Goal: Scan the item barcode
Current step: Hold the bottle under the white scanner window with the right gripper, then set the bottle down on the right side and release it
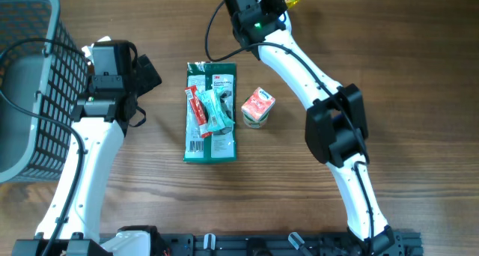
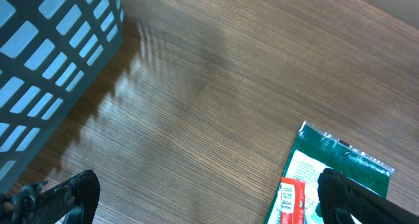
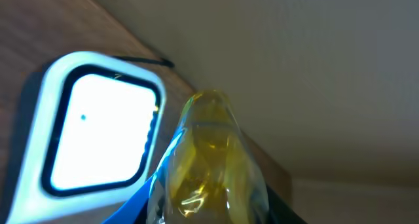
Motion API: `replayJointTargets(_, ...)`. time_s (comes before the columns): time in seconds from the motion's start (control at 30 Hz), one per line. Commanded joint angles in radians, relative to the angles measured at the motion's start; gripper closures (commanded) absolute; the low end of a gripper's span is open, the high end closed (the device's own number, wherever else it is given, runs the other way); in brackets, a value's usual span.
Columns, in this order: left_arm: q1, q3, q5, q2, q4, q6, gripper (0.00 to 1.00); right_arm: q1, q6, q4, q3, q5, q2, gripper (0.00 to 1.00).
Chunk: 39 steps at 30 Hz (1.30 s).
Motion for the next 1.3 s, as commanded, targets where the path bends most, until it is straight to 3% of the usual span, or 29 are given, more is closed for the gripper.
replayJointTargets(0.0,0.004,0.004,-0.013,0.001,0.003,0.001,0.0,0.008,-0.039,0.1,0.029,0.107,-0.006,0.95)
replayJointTargets(0.2,0.004,0.004,-0.013,0.001,0.003,0.001,0.0,0.027,0.033,0.114,0.028,0.098,0.005,0.96)
replayJointTargets(0.43,0.004,0.004,-0.013,0.001,0.003,0.001,0.0,0.028,0.256,-0.049,0.021,-0.03,0.005,0.96)
replayJointTargets(0.57,0.004,0.004,-0.013,0.001,0.003,0.001,0.0,0.025,0.269,-0.051,0.022,-0.009,-0.024,0.96)
replayJointTargets(0.7,0.004,0.004,-0.013,0.001,0.003,0.001,0.0,0.008,0.263,-0.096,0.022,0.016,-0.131,0.96)
replayJointTargets(0.8,0.004,0.004,-0.013,0.001,0.003,0.001,0.0,-0.026,0.36,-0.259,0.022,-0.026,-0.301,0.96)
replayJointTargets(0.9,0.004,0.004,-0.013,0.001,0.003,0.001,0.0,-0.095,0.47,-0.428,0.022,-0.173,-0.438,0.96)
replayJointTargets(1.0,0.004,0.004,-0.013,0.001,0.003,0.001,0.0,-0.261,0.605,-0.654,0.022,-0.546,-0.56,0.96)
replayJointTargets(1.1,0.004,0.004,-0.013,0.001,0.003,0.001,0.0,-0.467,0.665,-0.893,0.02,-0.917,-0.563,0.91)
replayJointTargets(1.17,0.004,0.004,-0.013,0.001,0.004,0.001,0.0,-0.586,0.692,-1.038,-0.013,-0.954,-0.533,0.92)
replayJointTargets(1.27,0.004,0.004,-0.013,0.001,0.003,0.001,0.0,-0.677,0.691,-1.03,-0.173,-0.984,-0.515,0.92)
